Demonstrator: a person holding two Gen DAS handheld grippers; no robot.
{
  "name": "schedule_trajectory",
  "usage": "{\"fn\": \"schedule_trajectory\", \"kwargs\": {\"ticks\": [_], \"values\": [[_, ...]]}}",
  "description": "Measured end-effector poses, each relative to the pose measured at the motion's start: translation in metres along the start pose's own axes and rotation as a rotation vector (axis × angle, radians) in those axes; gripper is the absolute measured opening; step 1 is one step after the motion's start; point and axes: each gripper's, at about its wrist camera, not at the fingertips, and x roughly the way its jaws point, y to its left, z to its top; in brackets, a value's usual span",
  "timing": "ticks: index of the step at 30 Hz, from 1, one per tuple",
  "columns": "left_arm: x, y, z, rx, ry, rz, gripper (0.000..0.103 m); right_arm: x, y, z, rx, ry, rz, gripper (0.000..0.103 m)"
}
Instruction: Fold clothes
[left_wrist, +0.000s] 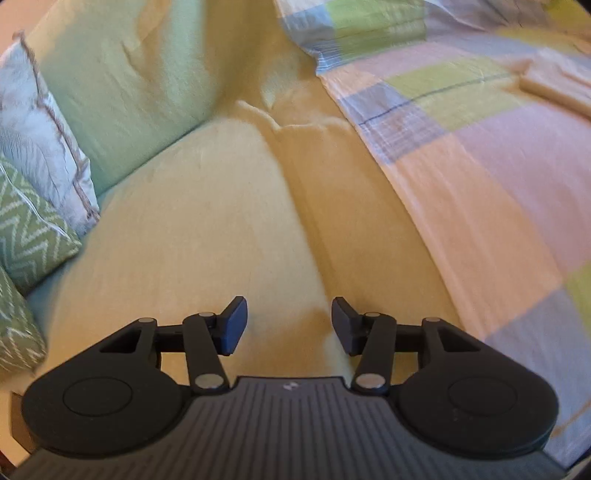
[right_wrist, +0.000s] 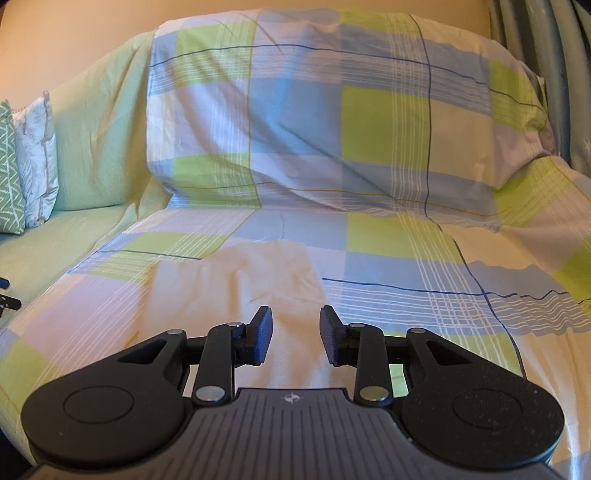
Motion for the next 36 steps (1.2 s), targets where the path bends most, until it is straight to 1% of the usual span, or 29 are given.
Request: {"fn": "schedule_trajectory", "kwargs": {"ticks": [1,3,5,6,8,10,12,16,19,20,21,22,24,25,26,27,28,29,30,31,33,36], "values": [[-0.009,-0.002,-0.005,0.039,-0.034,0.001,0.046,-0.003,0.003,-0.002,-0.006,0.0,0.002,0.034],[-0.033,-0.004,-0.012,0.076,-0.163,-0.061,0.046,-0.011,0.01,-0.008,-0.02,0.003,0.009,0.035],[-0.053,-0.01,-0.013,0.134,-0.283,-0.099,0.047,-0.02,0.017,-0.014,-0.024,0.013,0.01,0.037],[-0.061,-0.014,-0.012,0.168,-0.33,-0.117,0.047,-0.024,0.02,-0.017,-0.021,0.021,0.014,0.038],[-0.072,-0.022,-0.006,0.216,-0.402,-0.153,0.048,-0.031,0.025,-0.024,-0.016,0.037,0.023,0.039],[-0.077,-0.031,0.002,0.273,-0.455,-0.192,0.05,-0.036,0.033,-0.029,-0.031,0.057,0.034,0.039],[-0.077,-0.046,0.014,0.361,-0.499,-0.217,0.051,-0.041,0.045,-0.034,-0.063,0.08,0.043,0.039],[-0.064,-0.079,0.04,0.561,-0.574,-0.28,0.051,-0.045,0.078,-0.048,-0.213,0.126,0.05,0.04],[-0.05,-0.104,0.055,0.647,-0.605,-0.326,0.051,-0.044,0.094,-0.058,-0.281,0.133,0.066,0.044],[-0.043,-0.111,0.059,0.684,-0.581,-0.309,0.054,-0.042,0.095,-0.059,-0.294,0.135,0.064,0.044],[-0.036,-0.118,0.063,0.72,-0.554,-0.292,0.055,-0.041,0.095,-0.059,-0.3,0.137,0.064,0.044],[-0.03,-0.12,0.066,0.734,-0.514,-0.267,0.055,-0.041,0.094,-0.058,-0.291,0.134,0.066,0.044],[-0.026,-0.105,0.068,0.668,-0.464,-0.263,0.056,-0.041,0.086,-0.054,-0.243,0.123,0.076,0.046],[-0.024,-0.094,0.07,0.601,-0.418,-0.265,0.057,-0.041,0.082,-0.053,-0.216,0.116,0.079,0.047],[-0.02,-0.074,0.07,0.484,-0.336,-0.282,0.058,-0.042,0.077,-0.052,-0.189,0.109,0.082,0.047],[-0.014,-0.05,0.071,0.337,-0.225,-0.327,0.06,-0.042,0.074,-0.052,-0.166,0.107,0.087,0.047],[-0.009,-0.025,0.067,0.179,-0.136,-0.382,0.06,-0.041,0.071,-0.052,-0.149,0.105,0.092,0.047],[-0.006,-0.002,0.058,0.024,-0.085,-0.429,0.059,-0.041,0.071,-0.052,-0.141,0.103,0.097,0.047],[-0.004,0.015,0.045,-0.095,-0.04,-0.476,0.059,-0.042,0.071,-0.052,-0.134,0.101,0.102,0.047],[-0.006,0.025,0.031,-0.167,-0.005,-0.514,0.059,-0.042,0.07,-0.052,-0.127,0.099,0.108,0.047],[-0.017,0.027,0.01,-0.21,0.007,-0.531,0.058,-0.044,0.073,-0.051,-0.127,0.092,0.117,0.047],[-0.029,0.014,-0.01,-0.261,0.034,-0.603,0.056,-0.046,0.075,-0.051,-0.133,0.084,0.117,0.047]]}}
